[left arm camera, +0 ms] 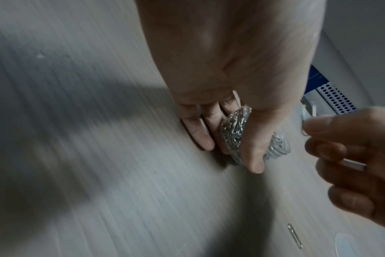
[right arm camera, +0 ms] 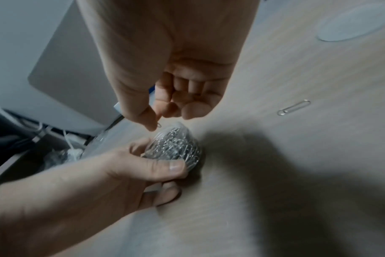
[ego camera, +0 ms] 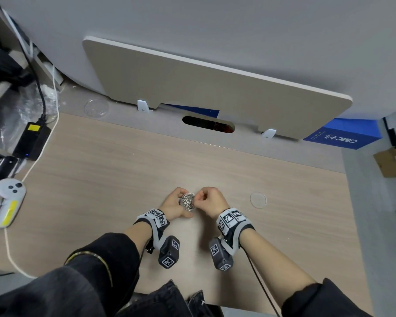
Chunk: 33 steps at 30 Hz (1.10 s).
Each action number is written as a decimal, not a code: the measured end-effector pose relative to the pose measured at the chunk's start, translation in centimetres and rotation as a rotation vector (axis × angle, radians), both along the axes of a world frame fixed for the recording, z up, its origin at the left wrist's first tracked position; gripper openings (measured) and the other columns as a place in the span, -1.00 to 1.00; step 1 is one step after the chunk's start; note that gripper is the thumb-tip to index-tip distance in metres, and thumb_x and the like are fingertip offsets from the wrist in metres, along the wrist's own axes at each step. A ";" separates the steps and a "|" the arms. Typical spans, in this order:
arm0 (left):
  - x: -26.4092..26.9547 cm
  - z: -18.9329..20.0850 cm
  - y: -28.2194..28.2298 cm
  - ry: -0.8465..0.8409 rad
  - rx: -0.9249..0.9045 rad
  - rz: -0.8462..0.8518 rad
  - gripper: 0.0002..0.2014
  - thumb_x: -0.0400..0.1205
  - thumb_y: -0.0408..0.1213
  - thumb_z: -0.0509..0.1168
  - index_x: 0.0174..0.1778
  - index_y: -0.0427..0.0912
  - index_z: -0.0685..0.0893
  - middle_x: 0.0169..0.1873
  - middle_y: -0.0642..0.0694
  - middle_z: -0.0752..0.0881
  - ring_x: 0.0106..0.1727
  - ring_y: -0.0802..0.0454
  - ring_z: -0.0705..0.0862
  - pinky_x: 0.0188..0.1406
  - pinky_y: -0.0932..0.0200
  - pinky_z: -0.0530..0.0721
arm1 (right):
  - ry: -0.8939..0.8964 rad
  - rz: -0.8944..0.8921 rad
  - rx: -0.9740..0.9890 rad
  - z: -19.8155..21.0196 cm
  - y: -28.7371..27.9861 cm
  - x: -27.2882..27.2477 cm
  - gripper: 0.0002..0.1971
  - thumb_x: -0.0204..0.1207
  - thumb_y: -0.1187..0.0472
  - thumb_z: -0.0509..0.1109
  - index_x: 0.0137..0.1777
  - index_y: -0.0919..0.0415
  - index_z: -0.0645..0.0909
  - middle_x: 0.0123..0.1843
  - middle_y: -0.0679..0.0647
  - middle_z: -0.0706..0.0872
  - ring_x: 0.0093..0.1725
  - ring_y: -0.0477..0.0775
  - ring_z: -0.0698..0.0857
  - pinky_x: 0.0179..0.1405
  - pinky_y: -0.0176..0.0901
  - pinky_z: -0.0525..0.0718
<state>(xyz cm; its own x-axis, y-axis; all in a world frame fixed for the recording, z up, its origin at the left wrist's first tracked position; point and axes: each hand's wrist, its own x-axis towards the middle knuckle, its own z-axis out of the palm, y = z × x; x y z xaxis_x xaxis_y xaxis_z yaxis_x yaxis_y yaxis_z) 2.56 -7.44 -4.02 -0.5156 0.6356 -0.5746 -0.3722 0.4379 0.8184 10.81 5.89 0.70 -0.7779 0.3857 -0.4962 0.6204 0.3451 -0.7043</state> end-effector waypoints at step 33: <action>0.5 0.8 0.3 0.123 -0.074 -0.022 -0.32 -0.05 -0.38 0.56 -0.02 -0.04 0.48 0.02 -0.12 0.57 -0.02 0.01 0.58 -0.10 0.32 0.57 | -0.174 0.099 0.493 -4.0 3.9 8.4 -0.86 0.57 0.05 0.35 -0.05 0.11 0.56 0.05 0.05 0.60 0.01 0.15 0.67 -0.07 -0.07 0.60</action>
